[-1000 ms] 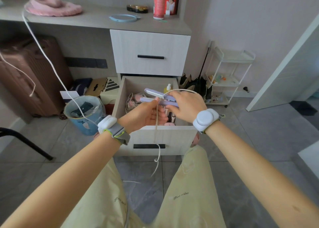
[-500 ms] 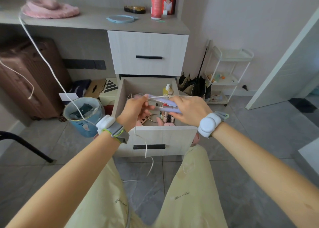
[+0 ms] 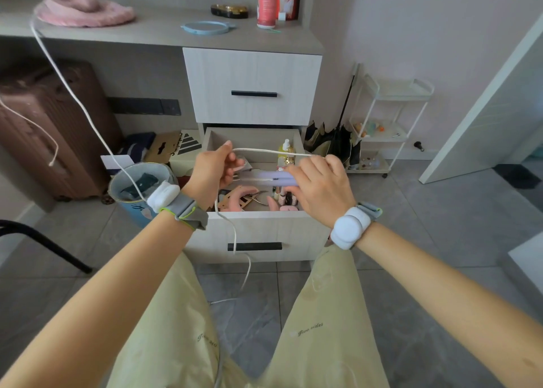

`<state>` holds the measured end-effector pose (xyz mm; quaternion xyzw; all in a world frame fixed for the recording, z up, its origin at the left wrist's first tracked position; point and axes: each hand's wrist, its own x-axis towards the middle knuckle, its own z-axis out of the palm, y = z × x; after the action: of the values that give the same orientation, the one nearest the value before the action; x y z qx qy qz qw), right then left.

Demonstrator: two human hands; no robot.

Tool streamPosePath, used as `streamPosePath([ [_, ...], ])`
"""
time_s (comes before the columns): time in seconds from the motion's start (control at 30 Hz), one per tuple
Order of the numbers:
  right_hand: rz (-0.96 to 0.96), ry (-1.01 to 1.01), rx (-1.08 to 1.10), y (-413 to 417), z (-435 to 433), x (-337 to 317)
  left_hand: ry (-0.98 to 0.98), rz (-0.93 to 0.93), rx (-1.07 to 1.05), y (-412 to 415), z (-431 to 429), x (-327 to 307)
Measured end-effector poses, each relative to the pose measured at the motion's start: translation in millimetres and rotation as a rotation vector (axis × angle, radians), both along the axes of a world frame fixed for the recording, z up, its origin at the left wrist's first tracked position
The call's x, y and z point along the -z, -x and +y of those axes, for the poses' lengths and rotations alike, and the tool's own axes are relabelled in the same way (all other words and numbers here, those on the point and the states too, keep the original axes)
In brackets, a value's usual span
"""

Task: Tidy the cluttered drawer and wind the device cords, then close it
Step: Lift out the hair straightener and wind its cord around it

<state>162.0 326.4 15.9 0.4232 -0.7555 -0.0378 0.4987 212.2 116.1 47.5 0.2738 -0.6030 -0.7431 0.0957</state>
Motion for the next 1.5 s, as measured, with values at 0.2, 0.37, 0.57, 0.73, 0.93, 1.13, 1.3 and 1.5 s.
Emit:
streamPosePath([
  [0.2,-0.422,0.241,0.201,18,-7,-8,0.201,0.172,0.169,-11,18,6],
  [0.37,-0.916,0.425,0.098,25,-12,-17,0.33,0.217,0.403,-22,38,19],
  [0.57,-1.66,0.797,-0.129,16,-26,-29,0.29,0.172,0.607,-21,32,43],
  [0.73,-1.931,0.894,-0.187,11,-24,-26,0.244,0.213,0.703,-27,18,42],
  [0.93,-1.723,0.544,-0.018,6,-12,-17,0.161,0.269,0.515,-32,-2,31],
  [1.13,-1.237,0.421,0.014,4,-15,-13,-0.047,0.214,0.284,-22,-1,36],
  [1.3,-0.836,0.079,-0.165,1,-15,-7,-0.364,0.152,0.156,-12,-12,31],
  [1.5,-0.437,0.091,-0.188,-4,-20,-3,-0.363,0.102,0.102,-8,-19,25],
])
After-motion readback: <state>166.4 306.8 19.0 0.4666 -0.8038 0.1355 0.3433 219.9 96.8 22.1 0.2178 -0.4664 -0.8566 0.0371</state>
